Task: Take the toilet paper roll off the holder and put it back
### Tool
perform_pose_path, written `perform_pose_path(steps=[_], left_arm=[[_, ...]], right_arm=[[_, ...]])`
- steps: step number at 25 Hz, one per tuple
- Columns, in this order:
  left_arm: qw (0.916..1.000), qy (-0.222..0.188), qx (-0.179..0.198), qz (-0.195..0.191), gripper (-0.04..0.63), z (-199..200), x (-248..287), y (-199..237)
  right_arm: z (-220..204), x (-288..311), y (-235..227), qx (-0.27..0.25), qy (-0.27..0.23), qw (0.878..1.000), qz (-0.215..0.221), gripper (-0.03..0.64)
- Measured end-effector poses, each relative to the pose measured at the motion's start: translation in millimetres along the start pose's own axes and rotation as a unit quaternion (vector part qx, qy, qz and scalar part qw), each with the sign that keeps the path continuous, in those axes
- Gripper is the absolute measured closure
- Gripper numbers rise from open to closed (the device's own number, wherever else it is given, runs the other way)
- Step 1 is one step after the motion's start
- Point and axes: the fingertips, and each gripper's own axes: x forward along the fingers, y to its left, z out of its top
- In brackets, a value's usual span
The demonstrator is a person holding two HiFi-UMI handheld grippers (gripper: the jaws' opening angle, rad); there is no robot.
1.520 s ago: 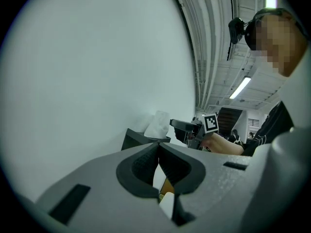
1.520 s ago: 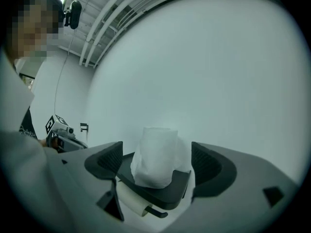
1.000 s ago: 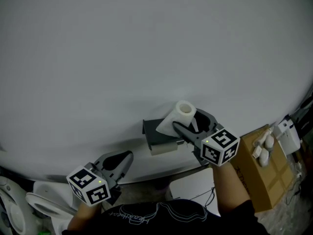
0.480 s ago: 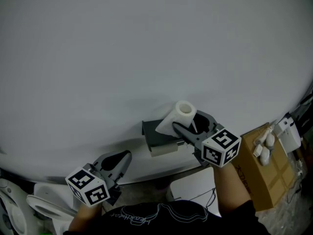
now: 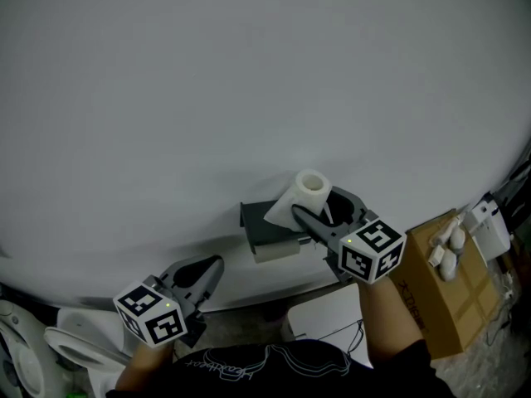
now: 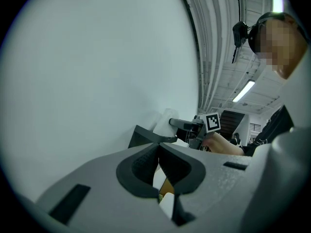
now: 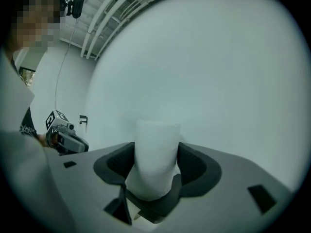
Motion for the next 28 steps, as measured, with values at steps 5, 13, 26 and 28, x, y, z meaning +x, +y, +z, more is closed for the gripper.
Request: perform_pose_path(steps=[5,13,26,28], left_arm=[[1.0000,0.000,-0.003,-0.003,0.589,-2,0,-4],[1.0000,-0.002,0.003,-0.009,0.591,-4,2,-26],[0.9997,0.003,0.013,-0.020,0.589,-10,19,-87],[0.9997,0.006,0.013,-0.020,0.589,-13,22,-95]], right_arm=[[11,-9,5,-0.007,-0.013,1.000,-0.002,0.344],[29,-47,8,-0.015,-0.037,0.999,-0.009,0.342],[25,-133,6,0.012,-0.059,0.998,-0.021,0.344],[20,-145,7,0.017,-0.060,0.998,-0.022,0.344]])
